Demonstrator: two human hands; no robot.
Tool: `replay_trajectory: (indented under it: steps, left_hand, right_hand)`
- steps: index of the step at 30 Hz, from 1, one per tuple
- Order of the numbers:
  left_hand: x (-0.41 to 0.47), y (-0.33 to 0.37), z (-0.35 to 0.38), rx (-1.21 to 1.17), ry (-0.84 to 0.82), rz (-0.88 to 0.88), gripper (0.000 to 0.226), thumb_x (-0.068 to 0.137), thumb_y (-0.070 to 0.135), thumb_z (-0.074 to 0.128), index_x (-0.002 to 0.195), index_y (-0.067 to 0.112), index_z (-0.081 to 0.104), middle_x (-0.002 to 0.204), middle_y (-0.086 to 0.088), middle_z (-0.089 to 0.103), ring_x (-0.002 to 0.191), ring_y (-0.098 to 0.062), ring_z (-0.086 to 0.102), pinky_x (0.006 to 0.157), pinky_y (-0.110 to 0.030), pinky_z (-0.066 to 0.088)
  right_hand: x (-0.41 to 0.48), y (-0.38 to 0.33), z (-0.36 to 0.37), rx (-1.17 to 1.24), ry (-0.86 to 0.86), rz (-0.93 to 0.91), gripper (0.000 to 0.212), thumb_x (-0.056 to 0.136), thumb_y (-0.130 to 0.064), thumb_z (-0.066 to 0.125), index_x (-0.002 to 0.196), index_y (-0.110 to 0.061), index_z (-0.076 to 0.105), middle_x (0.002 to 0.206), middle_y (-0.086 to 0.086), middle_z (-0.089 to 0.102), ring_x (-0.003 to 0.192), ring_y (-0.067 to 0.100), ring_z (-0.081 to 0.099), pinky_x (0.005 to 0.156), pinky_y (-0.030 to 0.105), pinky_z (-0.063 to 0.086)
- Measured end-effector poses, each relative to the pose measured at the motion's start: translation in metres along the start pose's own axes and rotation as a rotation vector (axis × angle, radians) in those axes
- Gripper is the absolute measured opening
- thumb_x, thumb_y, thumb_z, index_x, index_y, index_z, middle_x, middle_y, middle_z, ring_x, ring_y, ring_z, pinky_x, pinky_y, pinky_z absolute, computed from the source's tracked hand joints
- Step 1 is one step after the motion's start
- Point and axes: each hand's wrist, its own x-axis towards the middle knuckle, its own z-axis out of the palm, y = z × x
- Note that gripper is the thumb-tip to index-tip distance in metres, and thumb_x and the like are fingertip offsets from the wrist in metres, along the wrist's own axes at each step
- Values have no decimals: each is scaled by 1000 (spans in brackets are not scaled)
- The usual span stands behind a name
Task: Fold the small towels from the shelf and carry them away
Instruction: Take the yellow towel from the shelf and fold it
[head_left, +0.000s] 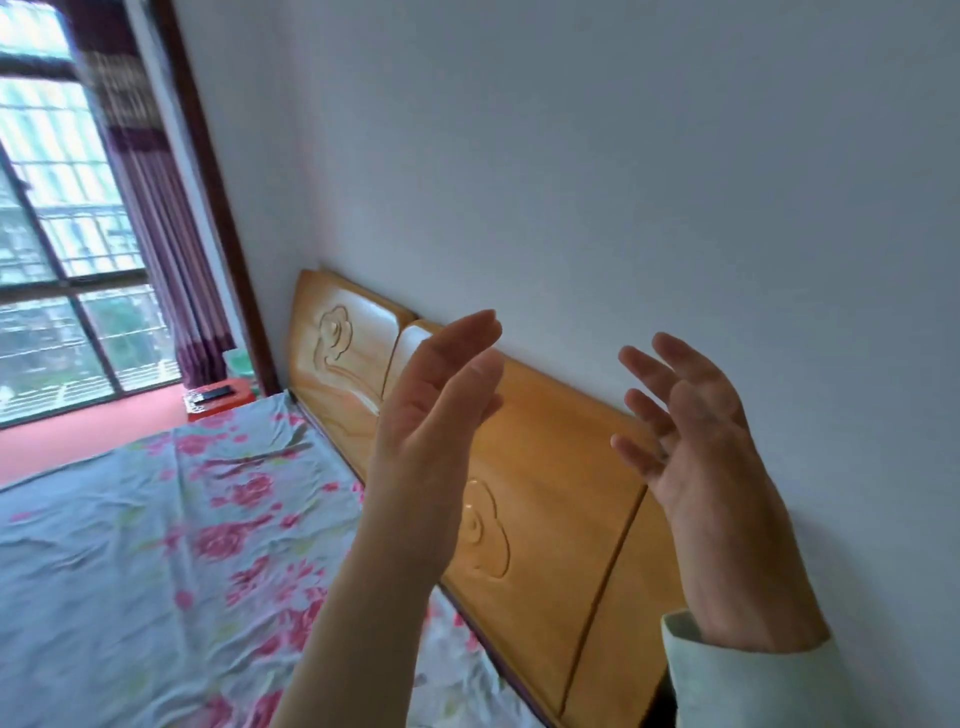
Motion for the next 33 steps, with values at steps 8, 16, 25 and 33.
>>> replay_trajectory:
  steps: [8, 16, 25, 33]
  left_hand:
    - [-38, 62, -101, 177, 250, 114, 32, 90, 34, 59, 119, 32, 71, 127, 6, 72, 121, -17, 67, 102, -43, 51]
    - [-113, 156, -211, 295, 445, 207, 28, 87, 32, 59, 111, 33, 72, 118, 9, 76, 113, -12, 71, 98, -38, 50]
    - [-246, 269, -350, 406, 677, 282, 38, 74, 44, 67, 110, 35, 74, 123, 6, 74, 119, -16, 68, 94, -35, 49]
    - [-369, 362, -439, 541, 902, 341, 36, 73, 43, 69, 107, 36, 75, 123, 5, 74, 118, -16, 69, 91, -33, 50]
  right_hand:
    - [-24, -1, 113, 96, -335, -2, 45, 80, -71, 56, 123, -58, 56, 132, -29, 61, 120, -6, 59, 100, 36, 47]
    - [-94, -26, 247, 194, -578, 32, 60, 69, -75, 54, 126, -56, 53, 136, -28, 58, 120, -5, 60, 106, 39, 47]
    - [-233, -60, 409, 381, -820, 56, 44, 77, -66, 58, 120, -57, 60, 140, -22, 59, 131, 5, 55, 107, 44, 45]
    - [-361, -96, 533, 534, -1070, 113, 37, 74, -69, 61, 111, -64, 61, 131, -29, 63, 124, -2, 58, 104, 38, 47]
